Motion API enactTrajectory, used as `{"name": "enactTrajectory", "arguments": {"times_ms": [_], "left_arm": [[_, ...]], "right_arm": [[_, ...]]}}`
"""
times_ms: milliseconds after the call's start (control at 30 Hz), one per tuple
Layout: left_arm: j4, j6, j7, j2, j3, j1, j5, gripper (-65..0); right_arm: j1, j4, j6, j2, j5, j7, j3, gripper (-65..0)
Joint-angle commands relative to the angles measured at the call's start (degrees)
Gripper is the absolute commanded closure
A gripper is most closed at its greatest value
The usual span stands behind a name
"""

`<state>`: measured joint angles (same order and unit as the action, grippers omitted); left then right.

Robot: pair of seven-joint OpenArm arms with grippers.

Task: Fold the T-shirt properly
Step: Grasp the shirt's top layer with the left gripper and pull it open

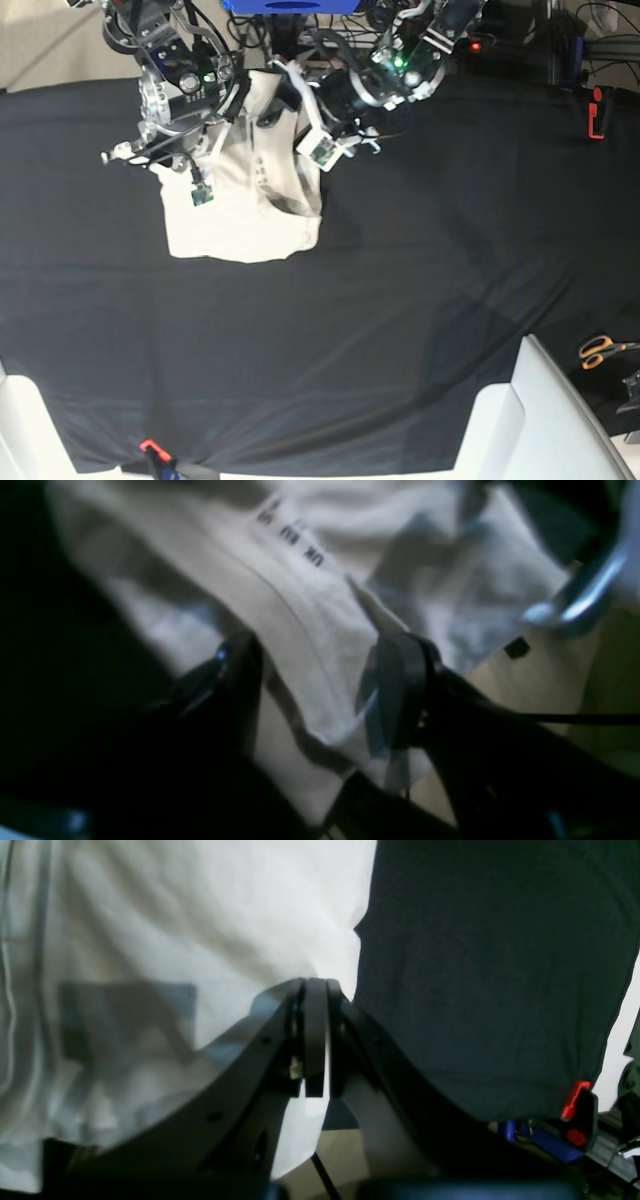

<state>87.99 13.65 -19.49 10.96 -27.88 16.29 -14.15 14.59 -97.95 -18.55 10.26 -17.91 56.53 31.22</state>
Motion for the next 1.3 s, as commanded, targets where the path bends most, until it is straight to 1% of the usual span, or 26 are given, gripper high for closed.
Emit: {"name": "enactTrajectory", "arguments": {"times_ms": [0, 67, 133, 233, 300, 533, 600, 667, 700, 833, 1033, 1267], "left_arm": [[0.59, 0.37, 0.98, 0.16, -0.3, -0.43, -0.48, -29.3], [0.32, 0.37, 0.98, 0.07, -0.3, -0.51, -0.57, -25.2], [0.41, 0.37, 0.98, 0.07, -0.3, -0.34, -0.57, -19.1], [0.76, 0.37, 0.98, 0.34, -0.3, -0.25, -0.57, -6.7], [0.85, 0.37, 0.98, 0.34, -0.3, -0.16, -0.57, 0.0], [3.49, 0.11, 0.98, 0.51, 0.32, 2.83, -0.57, 0.0], [4.54, -2.44, 0.98, 1.65, 0.32, 3.71, -0.57, 0.0], [5.33, -5.52, 0.98, 1.74, 0.23, 4.41, -0.57, 0.0], [5.42, -5.96, 0.98, 1.83, 0.23, 4.5, -0.57, 0.0], [5.6, -5.96, 0.98, 2.62, 0.23, 5.29, -0.57, 0.0], [5.51, -6.05, 0.98, 2.71, 0.23, 5.64, -0.57, 0.0], [5.42, -6.05, 0.98, 4.73, 0.32, 5.9, -0.57, 0.0]], "right_arm": [[-0.57, -0.03, -0.22, 0.07, -0.68, -0.49, -0.06, -0.2], [-0.83, 1.29, -0.22, 0.07, -0.68, -0.49, -0.06, -0.2], [-0.83, 1.91, -0.22, 0.07, -0.68, -0.75, -0.06, -0.2], [-0.74, 1.91, -0.22, 0.07, -0.68, -2.51, -0.15, -0.2], [-0.74, 1.91, -0.22, 0.07, -0.68, -2.77, -0.15, -0.2], [-1.01, 1.91, -0.22, 0.07, -0.68, -2.77, -0.15, -0.2], [-1.01, 1.91, -0.22, 0.07, -0.68, -2.77, -0.15, -0.2], [-1.01, 1.91, -0.22, 0.07, -0.68, -2.77, -0.15, 0.0], [-1.01, 1.91, -0.22, 0.07, -0.68, -2.77, -0.15, 0.0], [-1.01, 1.91, -0.22, -0.02, -0.68, -2.77, -0.15, 0.0], [-1.01, 1.91, -0.22, -0.02, -0.68, -2.77, -0.15, 0.0], [-1.36, 1.91, -0.22, -0.02, -0.68, -2.86, -0.15, 0.0]]}}
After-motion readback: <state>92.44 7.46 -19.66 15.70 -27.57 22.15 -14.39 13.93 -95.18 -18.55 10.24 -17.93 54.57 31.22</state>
